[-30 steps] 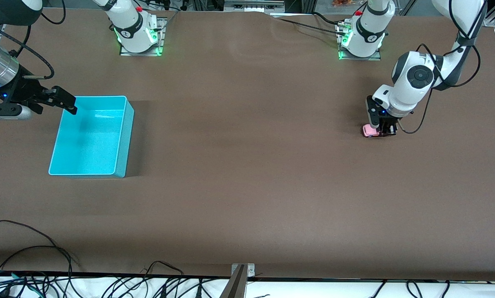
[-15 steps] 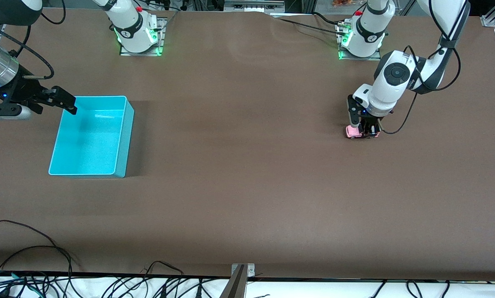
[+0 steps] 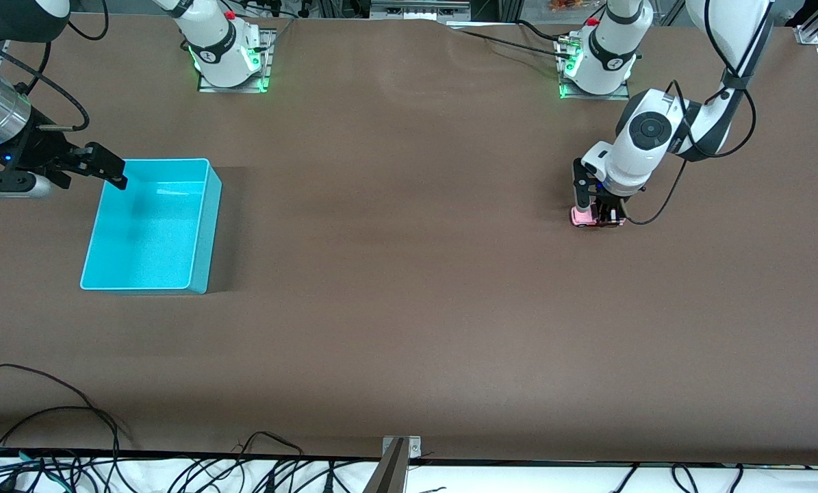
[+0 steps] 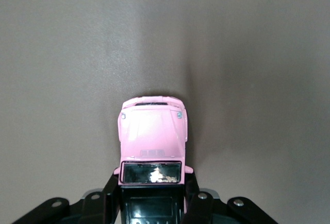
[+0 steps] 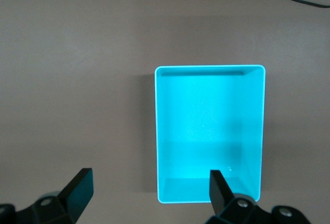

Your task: Wind and store pink jeep toy

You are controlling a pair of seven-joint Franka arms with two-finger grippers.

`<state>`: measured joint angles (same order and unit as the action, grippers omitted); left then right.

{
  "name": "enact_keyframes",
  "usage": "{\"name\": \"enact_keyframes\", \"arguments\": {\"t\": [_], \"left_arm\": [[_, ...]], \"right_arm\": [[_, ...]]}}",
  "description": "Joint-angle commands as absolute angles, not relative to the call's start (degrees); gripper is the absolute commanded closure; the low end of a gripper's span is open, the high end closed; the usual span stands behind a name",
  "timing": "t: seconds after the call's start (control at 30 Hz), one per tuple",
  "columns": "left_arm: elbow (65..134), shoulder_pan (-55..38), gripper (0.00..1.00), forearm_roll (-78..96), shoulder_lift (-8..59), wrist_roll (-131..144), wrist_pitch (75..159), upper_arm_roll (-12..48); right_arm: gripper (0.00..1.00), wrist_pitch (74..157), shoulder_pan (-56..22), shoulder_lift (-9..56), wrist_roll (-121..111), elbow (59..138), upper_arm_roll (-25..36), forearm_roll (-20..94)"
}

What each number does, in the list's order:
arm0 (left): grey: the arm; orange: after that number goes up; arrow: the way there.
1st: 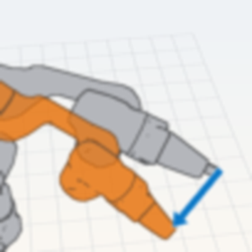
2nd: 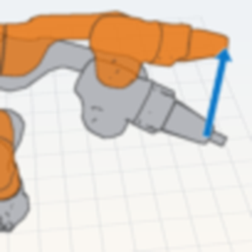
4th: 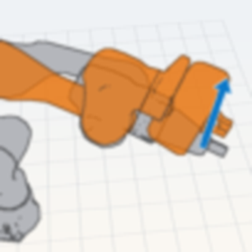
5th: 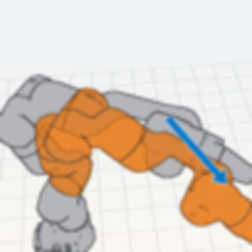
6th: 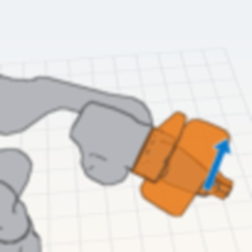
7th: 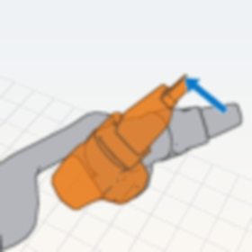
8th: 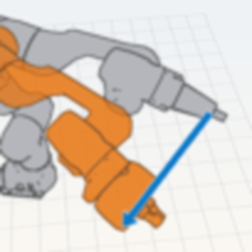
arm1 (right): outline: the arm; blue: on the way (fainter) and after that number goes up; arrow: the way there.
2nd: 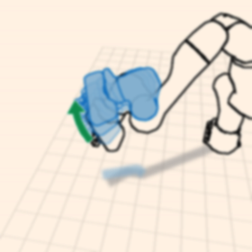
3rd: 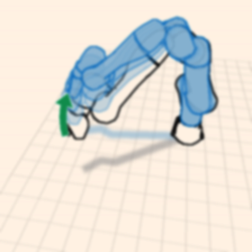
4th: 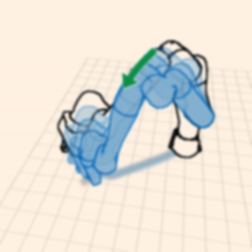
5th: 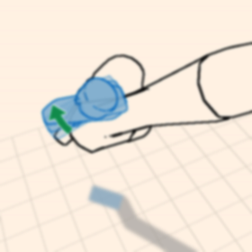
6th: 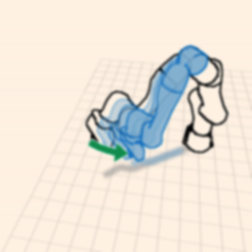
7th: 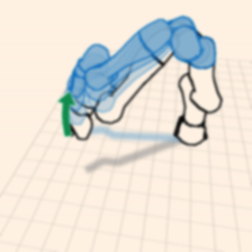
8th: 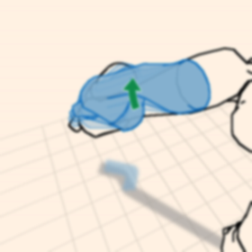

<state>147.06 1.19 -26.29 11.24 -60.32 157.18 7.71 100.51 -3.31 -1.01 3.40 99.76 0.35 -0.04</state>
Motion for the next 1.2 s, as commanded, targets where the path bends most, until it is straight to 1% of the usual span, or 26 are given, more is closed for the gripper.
{"name": "enact_keyframes", "arguments": {"t": [0.0, 0.3, 0.53, 0.77, 0.93, 1.17], "left_arm": [[144.14, 1.84, 1.0, -30.15, 16.52, -60.38, 157.59, 6.86], [143.61, 2.11, 1.0, -30.15, 17.4, -60.38, 157.68, 5.8], [143.61, 3.07, 1.0, -30.23, 17.75, -60.29, 157.85, 2.9], [143.7, 3.52, 1.0, -30.58, 18.54, -60.56, 157.76, 1.23], [143.61, 3.52, 1.0, -31.38, 20.04, -60.47, 157.94, -2.37], [143.61, 3.87, 1.0, -31.38, 20.92, -60.47, 157.94, -4.31]], "right_arm": [[0.0, 100.2, -3.08, -0.97, 3.6, 99.32, 0.35, 0.97], [0.0, 100.2, -3.08, -0.97, 3.78, 99.32, 0.35, 0.97], [0.0, 100.2, -3.08, -0.97, 3.61, 99.32, 0.35, 0.97], [0.0, 100.2, -3.08, -0.97, 3.6, 99.32, 0.35, 0.97], [0.0, 100.2, -3.08, -0.97, 3.6, 99.32, 0.35, 0.97], [0.0, 100.2, -3.08, -0.97, 3.6, 99.32, 0.35, 0.97]]}}
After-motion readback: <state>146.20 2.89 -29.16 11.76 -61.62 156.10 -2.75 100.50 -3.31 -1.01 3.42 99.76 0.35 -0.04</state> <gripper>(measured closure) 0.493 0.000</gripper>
